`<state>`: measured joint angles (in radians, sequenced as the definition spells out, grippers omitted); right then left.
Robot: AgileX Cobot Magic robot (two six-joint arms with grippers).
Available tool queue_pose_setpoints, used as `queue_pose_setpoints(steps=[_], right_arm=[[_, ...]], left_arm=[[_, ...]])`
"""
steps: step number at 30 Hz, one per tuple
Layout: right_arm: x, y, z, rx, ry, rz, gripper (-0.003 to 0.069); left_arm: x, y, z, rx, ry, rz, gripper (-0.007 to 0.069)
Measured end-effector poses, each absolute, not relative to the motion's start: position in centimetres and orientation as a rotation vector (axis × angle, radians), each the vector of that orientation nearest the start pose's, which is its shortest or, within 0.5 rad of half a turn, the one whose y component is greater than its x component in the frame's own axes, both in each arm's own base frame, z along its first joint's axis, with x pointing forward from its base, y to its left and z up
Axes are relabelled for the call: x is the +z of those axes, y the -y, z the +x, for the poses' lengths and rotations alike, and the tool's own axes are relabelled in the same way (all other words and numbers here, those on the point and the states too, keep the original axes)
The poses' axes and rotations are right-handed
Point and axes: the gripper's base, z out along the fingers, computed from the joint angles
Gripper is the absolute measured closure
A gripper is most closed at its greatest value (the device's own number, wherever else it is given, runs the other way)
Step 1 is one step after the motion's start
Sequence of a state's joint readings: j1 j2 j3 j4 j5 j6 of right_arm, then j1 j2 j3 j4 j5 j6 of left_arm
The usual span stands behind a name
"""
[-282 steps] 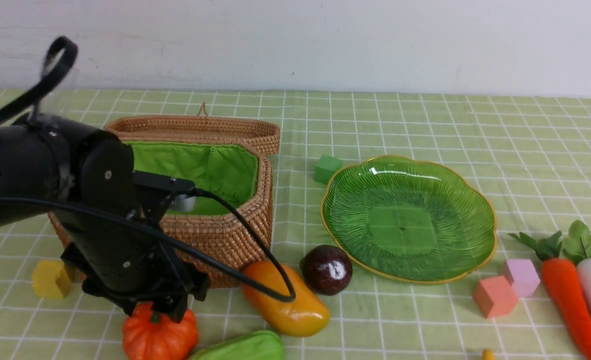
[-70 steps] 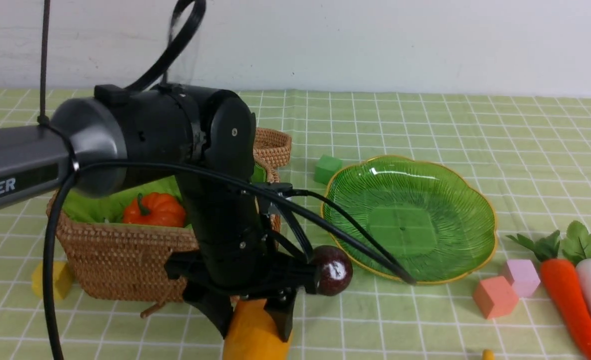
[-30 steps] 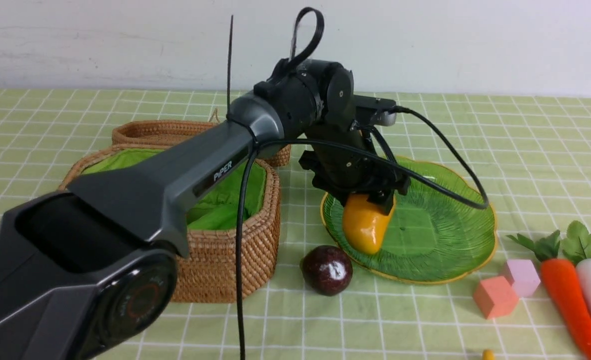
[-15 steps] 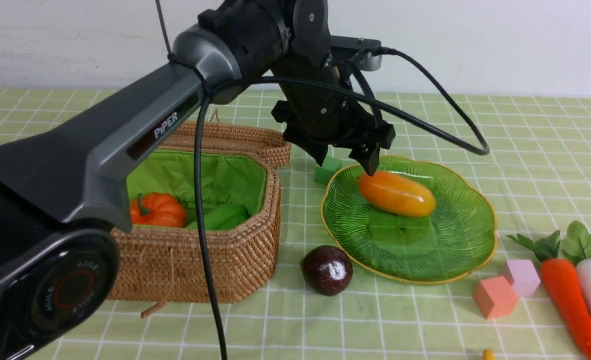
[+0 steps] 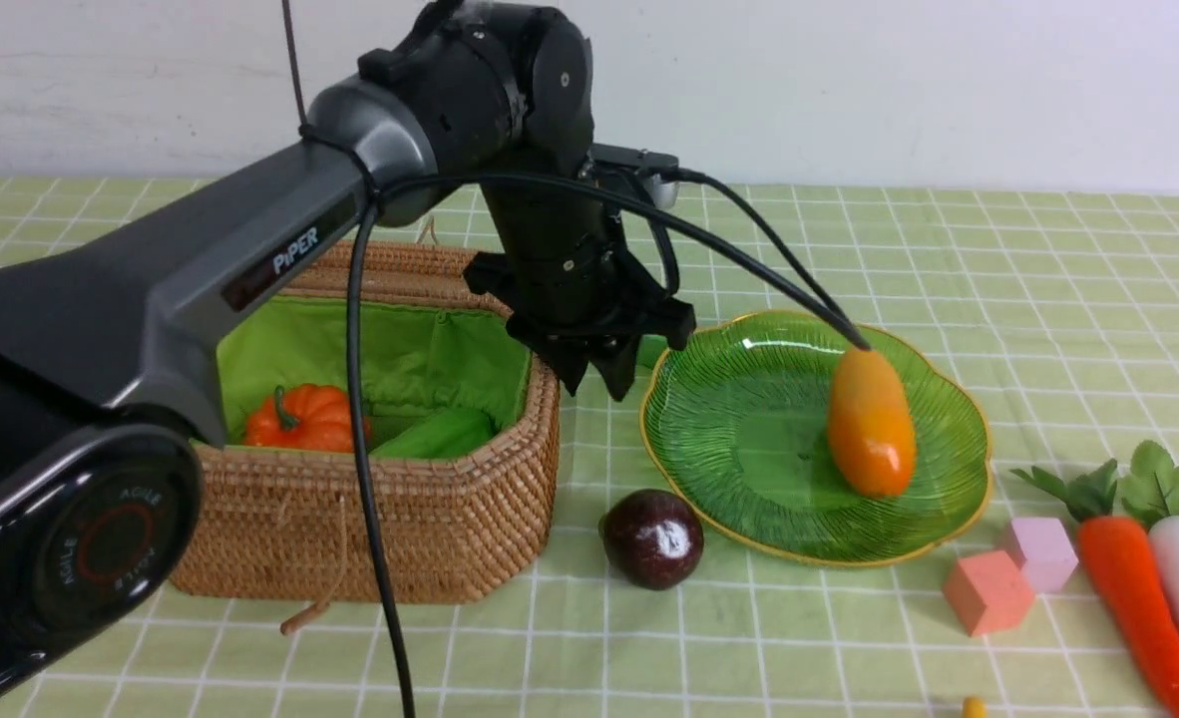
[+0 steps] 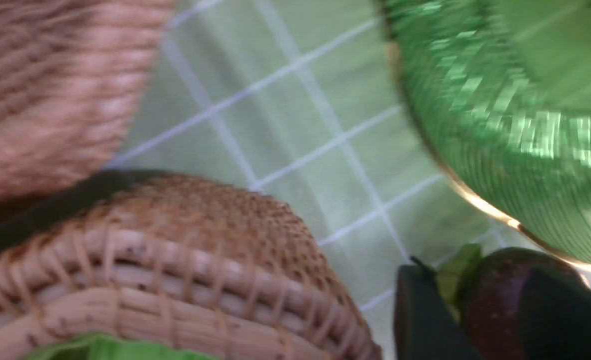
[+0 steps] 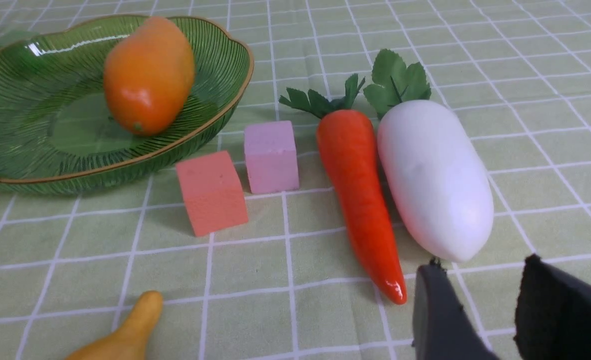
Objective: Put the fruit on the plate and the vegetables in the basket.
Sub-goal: Grab a mangosteen with your left arm and put it on the plate on the right
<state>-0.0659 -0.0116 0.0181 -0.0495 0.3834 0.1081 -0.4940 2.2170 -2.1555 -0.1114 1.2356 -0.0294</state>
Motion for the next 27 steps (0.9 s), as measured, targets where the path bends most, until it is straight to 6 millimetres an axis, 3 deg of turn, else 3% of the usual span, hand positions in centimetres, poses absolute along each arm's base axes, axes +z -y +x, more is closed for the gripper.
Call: queue_pose_setpoints(steps=[4,7,15,20,23,27], right_arm=[[17.3,0.5,5.2,-0.02,-1.868,0.133,0.0419],[17.3,0.5,5.2,-0.02,-1.868,0.133,0.0419],[17.3,0.5,5.2,-0.02,-1.868,0.133,0.0419],[17.3,0.5,5.2,-0.02,-1.868,0.133,0.0419],[17.3,0.5,5.2,-0.02,-1.868,0.133,0.0419],[17.3,0.5,5.2,-0.022,-1.868,0.131,0.0419]], left_arm=[[26.9,22.7,42.7,-0.153,-2.718,0.604,0.0561],[26.9,21.9,43.2,-0.107,-2.715,0.578,0.0638],[27.0,22.7,42.6,-0.261,-2.739,0.579,0.0635],[28.5,25.1,40.6,-0.271,-2.677,0.739,0.0509],[28.7,26.5,38.6,-0.259,-2.666,0.828,0.0353],[27.4,27.1,37.0,-0.242,-2.712,0.901,0.0179]])
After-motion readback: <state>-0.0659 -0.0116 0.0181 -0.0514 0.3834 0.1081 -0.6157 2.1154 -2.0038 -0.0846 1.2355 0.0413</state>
